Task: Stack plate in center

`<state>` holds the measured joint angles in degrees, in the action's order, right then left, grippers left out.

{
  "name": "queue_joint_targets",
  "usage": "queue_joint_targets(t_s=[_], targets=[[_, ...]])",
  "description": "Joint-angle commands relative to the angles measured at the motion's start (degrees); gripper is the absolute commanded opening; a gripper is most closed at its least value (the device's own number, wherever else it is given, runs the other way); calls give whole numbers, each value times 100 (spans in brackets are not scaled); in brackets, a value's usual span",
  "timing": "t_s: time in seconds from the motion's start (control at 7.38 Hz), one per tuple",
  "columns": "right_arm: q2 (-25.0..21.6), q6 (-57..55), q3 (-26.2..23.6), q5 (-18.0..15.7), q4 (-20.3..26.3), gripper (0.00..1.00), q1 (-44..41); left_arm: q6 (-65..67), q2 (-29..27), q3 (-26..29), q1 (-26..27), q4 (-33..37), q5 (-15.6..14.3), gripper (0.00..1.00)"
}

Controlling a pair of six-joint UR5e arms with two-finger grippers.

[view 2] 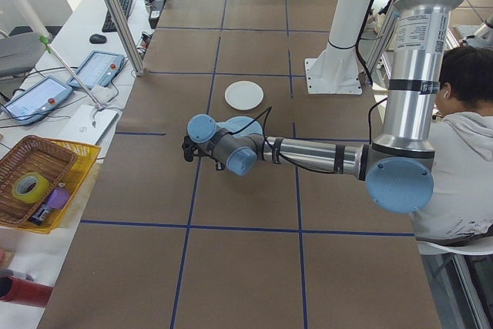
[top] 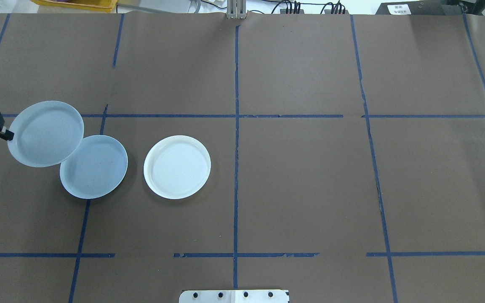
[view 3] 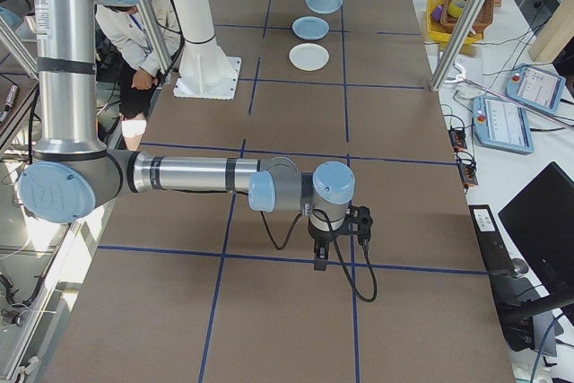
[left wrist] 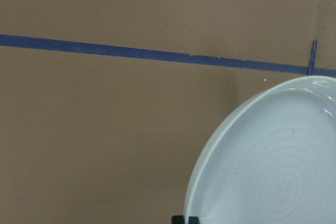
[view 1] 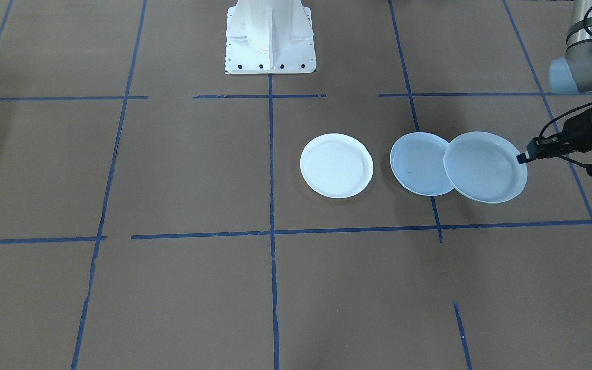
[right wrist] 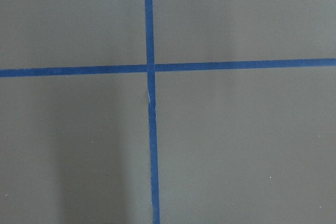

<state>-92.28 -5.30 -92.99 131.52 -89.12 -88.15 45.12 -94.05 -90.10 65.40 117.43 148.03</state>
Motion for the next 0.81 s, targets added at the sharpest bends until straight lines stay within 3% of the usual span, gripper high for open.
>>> queue_joint_targets(t_s=[0.0,0.27,0.41,0.54,0.68], targets=[[0,-6,0,5,0,100,0,410,-87,-60,-667,60,-28,0],[0,-6,0,5,0,100,0,410,-87,-52,-871,78,-28,0],[0,-6,0,-3,0,100,0,410,-105,-52,-880,87,-28,76],[0,-6,0,5,0,100,0,419,-157,-78,-880,79,-28,99],[0,-6,0,5,0,100,0,628,-323,-130,-872,78,-28,100]])
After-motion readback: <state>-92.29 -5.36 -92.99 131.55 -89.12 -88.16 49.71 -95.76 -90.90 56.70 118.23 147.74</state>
